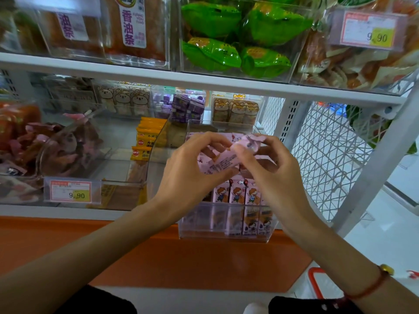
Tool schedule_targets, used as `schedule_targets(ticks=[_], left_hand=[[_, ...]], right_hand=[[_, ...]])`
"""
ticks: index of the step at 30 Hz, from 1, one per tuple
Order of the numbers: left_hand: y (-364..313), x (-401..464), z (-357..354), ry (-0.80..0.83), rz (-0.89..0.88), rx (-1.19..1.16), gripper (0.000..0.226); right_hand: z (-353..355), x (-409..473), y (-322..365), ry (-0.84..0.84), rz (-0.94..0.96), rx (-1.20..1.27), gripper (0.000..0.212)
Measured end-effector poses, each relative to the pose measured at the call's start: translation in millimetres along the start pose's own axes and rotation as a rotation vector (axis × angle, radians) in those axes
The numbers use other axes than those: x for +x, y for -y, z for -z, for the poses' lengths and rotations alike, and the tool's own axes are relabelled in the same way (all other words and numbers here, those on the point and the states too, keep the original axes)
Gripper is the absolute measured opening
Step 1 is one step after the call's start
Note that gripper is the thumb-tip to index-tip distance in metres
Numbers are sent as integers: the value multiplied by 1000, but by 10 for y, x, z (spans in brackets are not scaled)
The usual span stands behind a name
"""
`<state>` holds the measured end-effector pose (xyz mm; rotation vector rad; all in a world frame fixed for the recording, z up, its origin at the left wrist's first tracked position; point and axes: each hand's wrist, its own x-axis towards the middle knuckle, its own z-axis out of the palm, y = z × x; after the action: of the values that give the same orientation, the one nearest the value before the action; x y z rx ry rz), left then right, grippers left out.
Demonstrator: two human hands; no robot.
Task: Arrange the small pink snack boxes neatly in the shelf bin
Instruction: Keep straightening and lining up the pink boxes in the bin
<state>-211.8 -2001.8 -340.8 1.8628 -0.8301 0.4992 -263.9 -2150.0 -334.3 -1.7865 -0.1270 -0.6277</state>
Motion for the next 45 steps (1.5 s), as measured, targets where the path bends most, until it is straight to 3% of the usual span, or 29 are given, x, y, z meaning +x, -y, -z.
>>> schedule_targets(ticks=[3,7,10,13,16,20,23,27,34,39,42,45], left_hand=[[-21,9,-16,95,30,-39,44],[-20,27,18,315,268,-259,49],[-17,63,12,481,348,-382,34],[10,72,-4,542,408,-393,35],[22,30,-15,472,413,-450,33],[26,35,-20,182,512,-593,53],[2,33,-36,54,476,-653,41],[-14,34,-58,11,425,-655,45],[-1,18,-20,3,319,-559,25],[146,68,13,-233,350,-481,28],[210,234,4,-271,350,-389,32],[270,497,-114,-201,357,-315,33]], right_hand=[[72,69,-52,-15,-92,116,31],[155,135,-122,47,-216,256,55],[182,134,-130,138,-165,202,45],[173,117,-129,225,-112,128,34],[153,101,-157,265,-147,75,49],[129,63,-139,314,-167,8,79],[118,44,-109,254,-85,-57,57],[141,63,-79,232,-37,-45,25],[187,76,-147,216,-22,-90,24],[167,-12,-351,262,5,-606,72],[162,-62,-450,387,76,-878,56],[190,-45,-465,418,104,-937,44]])
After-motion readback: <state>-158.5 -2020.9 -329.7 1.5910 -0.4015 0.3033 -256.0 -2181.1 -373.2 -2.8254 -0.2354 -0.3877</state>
